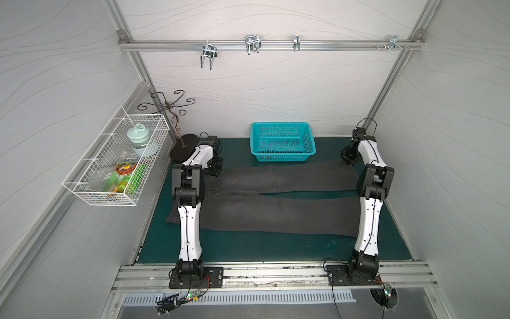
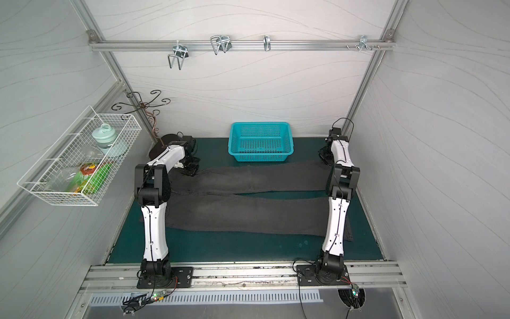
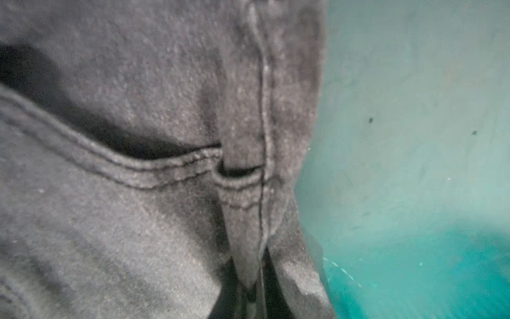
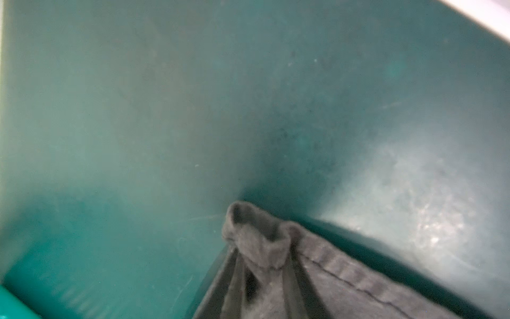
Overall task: Roll up the long pants
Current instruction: Fold the long pant at the center of the board.
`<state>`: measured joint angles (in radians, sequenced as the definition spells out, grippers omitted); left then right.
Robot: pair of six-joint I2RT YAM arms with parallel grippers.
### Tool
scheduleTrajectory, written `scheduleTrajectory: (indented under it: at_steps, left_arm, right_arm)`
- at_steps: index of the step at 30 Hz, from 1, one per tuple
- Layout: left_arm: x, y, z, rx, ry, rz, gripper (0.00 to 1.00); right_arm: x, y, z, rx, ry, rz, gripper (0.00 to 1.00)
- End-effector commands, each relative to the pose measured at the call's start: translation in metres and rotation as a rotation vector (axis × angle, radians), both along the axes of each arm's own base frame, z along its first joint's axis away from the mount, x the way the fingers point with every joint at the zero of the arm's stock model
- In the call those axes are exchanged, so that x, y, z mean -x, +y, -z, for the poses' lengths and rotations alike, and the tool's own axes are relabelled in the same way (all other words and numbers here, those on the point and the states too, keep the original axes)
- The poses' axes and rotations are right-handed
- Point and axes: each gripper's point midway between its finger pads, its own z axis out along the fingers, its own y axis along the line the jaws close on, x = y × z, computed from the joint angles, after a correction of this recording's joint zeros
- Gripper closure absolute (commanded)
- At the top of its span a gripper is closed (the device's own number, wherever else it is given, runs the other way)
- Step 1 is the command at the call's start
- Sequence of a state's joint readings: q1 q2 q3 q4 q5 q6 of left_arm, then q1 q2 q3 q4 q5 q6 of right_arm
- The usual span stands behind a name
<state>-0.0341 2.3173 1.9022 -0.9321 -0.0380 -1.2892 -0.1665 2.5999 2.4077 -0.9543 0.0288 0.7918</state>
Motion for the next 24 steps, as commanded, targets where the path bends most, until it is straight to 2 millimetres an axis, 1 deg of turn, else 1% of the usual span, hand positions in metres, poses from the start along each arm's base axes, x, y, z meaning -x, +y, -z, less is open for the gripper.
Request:
scheduleTrajectory:
  at_steps: [1, 3, 6, 8, 11, 14, 19, 24]
  left_arm:
    - [0.041, -0.007, 0.015, 0.003, 0.167, 0.028, 0.99]
    - [0.041, -0.007, 0.016, 0.004, 0.167, 0.027, 1.0]
    - [0.038, -0.006, 0.015, -0.003, 0.154, 0.028, 1.0]
    - [0.032, -0.005, 0.011, -0.009, 0.131, 0.032, 1.0]
    - [0.023, 0.001, 0.003, -0.026, 0.102, 0.04, 1.0]
    - [0.008, 0.005, -0.009, -0.035, 0.052, 0.056, 1.0]
    - [-0.021, 0.009, -0.045, -0.07, -0.065, 0.094, 1.0]
    - [-0.039, 0.01, -0.085, -0.089, -0.184, 0.124, 1.0]
  right_arm:
    - [0.014, -0.001, 0.033, -0.033, 0.073, -0.014, 0.92]
    - [0.015, -0.003, 0.033, -0.032, 0.076, -0.018, 1.0]
    - [0.016, -0.006, 0.03, -0.018, 0.075, -0.041, 1.0]
    - [0.016, -0.008, 0.027, -0.011, 0.067, -0.054, 1.0]
    - [0.017, -0.013, 0.017, -0.005, 0.047, -0.064, 1.0]
    - [0.015, -0.02, 0.003, -0.002, 0.015, -0.074, 1.0]
    - [0.015, -0.025, -0.024, -0.008, -0.033, -0.114, 1.0]
    - [0.022, -0.025, -0.05, 0.015, -0.062, -0.156, 1.0]
